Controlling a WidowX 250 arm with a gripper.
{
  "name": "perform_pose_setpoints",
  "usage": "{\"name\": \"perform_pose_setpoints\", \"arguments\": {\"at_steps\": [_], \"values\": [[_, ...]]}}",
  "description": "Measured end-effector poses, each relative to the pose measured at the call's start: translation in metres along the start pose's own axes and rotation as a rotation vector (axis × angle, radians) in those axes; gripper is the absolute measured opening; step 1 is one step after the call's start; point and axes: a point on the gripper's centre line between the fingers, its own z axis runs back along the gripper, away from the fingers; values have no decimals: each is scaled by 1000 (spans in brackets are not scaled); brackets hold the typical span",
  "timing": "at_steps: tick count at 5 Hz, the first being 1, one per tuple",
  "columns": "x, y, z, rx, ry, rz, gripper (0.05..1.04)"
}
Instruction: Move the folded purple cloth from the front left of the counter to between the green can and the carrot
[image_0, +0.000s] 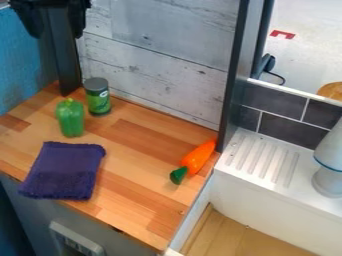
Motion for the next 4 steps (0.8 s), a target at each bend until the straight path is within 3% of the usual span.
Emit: {"name": "perform_pose_setpoints", "arguments": {"at_steps": [1, 2, 3, 4], "values": [[-5, 0, -13, 3, 40, 0, 1003], [-27, 6, -37, 31, 90, -10, 1003], [-47, 15, -39, 48, 78, -18, 1003], [-69, 32, -56, 65, 75, -11, 1003]]}}
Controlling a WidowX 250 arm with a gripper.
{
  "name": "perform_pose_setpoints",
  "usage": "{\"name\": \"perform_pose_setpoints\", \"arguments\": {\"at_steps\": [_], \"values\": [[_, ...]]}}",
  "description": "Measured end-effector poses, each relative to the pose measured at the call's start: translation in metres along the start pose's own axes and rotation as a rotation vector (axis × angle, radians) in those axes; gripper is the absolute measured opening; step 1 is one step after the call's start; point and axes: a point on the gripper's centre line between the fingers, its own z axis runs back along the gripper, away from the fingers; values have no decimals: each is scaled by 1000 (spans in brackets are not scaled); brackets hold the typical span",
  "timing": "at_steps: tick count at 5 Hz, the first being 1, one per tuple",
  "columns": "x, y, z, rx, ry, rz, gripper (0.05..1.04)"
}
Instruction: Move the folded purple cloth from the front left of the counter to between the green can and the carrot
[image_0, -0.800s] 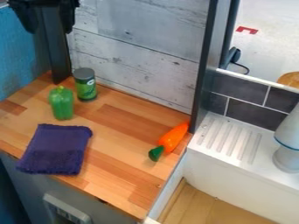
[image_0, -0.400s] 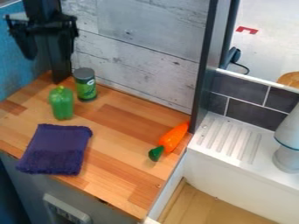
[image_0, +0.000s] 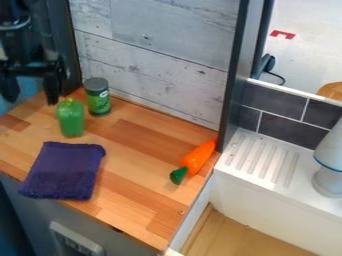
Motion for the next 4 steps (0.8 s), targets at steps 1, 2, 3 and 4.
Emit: {"name": "perform_pose_setpoints", "arguments": {"at_steps": [1, 2, 3, 4], "values": [[-17, 1, -25, 33, -15, -36, 1003], [-23, -5, -51, 60, -16, -72, 1003], [-20, -8, -67, 53, -25, -65, 1003], [-24, -10, -96, 48, 27, -63, 1003]]}}
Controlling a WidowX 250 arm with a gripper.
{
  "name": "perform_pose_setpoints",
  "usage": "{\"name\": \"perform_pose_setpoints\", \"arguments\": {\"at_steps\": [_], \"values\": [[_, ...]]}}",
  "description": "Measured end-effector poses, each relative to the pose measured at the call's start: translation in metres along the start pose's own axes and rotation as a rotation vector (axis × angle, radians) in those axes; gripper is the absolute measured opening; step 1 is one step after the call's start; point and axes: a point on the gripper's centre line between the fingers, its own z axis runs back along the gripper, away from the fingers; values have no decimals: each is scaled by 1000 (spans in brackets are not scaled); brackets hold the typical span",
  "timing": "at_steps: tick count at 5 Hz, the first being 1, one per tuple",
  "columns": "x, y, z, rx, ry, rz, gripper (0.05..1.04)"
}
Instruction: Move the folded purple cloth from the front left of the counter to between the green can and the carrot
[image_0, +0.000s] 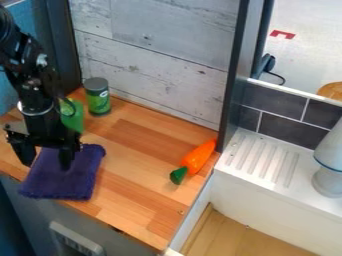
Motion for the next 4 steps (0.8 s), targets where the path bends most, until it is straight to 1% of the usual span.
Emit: {"name": "perform_pose_setpoints", "arguments": {"at_steps": [1, 2, 3, 4], "values": [[3, -2, -13, 15, 10, 8, 1003], [6, -7, -21, 11, 16, 5, 1003], [15, -18, -21, -1, 1, -10, 1003], [23, -38, -19, -25, -8, -34, 1003]]}}
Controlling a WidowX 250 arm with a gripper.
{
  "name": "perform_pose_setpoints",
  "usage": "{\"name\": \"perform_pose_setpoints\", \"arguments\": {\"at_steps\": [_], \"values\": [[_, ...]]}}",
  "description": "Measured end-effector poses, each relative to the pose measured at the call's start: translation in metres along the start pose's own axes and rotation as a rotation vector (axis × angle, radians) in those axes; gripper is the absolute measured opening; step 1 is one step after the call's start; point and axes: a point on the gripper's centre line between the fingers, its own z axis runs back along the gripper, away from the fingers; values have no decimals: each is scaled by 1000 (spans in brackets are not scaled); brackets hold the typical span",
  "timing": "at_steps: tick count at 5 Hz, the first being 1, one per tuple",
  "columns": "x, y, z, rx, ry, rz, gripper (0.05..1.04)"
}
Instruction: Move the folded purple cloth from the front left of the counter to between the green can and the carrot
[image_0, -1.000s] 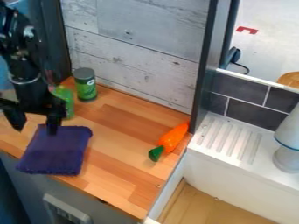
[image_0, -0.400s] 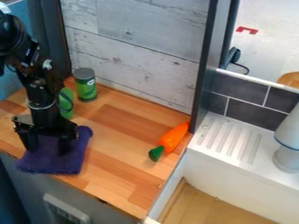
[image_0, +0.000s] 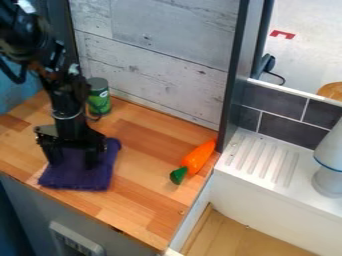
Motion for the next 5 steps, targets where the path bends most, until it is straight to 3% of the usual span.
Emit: {"name": "perform_pose_setpoints", "arguments": {"at_steps": [2, 5], "values": [[27, -56, 11, -58, -12, -85, 1003], [95, -78, 4, -4, -89, -110, 1003]]}}
